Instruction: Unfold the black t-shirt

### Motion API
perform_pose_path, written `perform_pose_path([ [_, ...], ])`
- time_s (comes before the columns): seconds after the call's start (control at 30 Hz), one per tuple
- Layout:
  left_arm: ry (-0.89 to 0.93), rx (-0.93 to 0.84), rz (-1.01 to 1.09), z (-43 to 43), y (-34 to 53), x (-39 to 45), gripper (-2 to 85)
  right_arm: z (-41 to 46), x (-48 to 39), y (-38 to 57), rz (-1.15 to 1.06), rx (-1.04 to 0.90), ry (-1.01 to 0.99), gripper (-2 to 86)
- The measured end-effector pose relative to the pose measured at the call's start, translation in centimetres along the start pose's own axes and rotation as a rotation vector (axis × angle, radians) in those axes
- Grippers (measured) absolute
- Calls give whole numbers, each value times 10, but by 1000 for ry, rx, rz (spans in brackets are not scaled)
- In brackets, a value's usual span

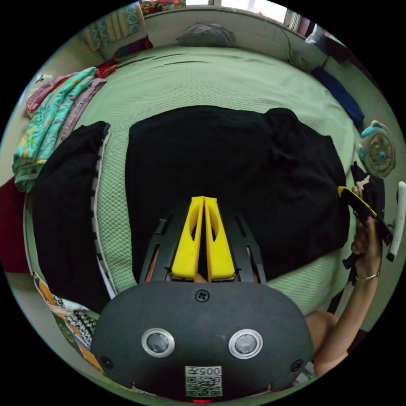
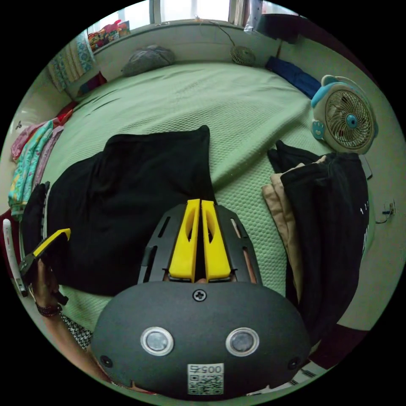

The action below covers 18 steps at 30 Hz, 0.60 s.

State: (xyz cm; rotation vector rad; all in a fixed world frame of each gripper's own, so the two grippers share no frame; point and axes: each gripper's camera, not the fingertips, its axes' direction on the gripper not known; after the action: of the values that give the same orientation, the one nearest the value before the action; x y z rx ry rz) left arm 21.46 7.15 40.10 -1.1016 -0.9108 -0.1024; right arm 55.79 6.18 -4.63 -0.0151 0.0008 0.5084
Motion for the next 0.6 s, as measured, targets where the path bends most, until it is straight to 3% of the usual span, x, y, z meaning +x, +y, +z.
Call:
perform_pose_path([
  [0.27, -25, 30, -1, -20, 16, -5, -5, -8, 0, 15, -25, 34, 6, -3],
  [0.47, 88, 89, 63, -43, 31, -1, -7, -39, 20, 36, -21, 145, -113, 74],
  [0.6, 87, 79, 99, -48, 38, 5, -7, -38, 19, 32, -67, 187, -43, 94],
])
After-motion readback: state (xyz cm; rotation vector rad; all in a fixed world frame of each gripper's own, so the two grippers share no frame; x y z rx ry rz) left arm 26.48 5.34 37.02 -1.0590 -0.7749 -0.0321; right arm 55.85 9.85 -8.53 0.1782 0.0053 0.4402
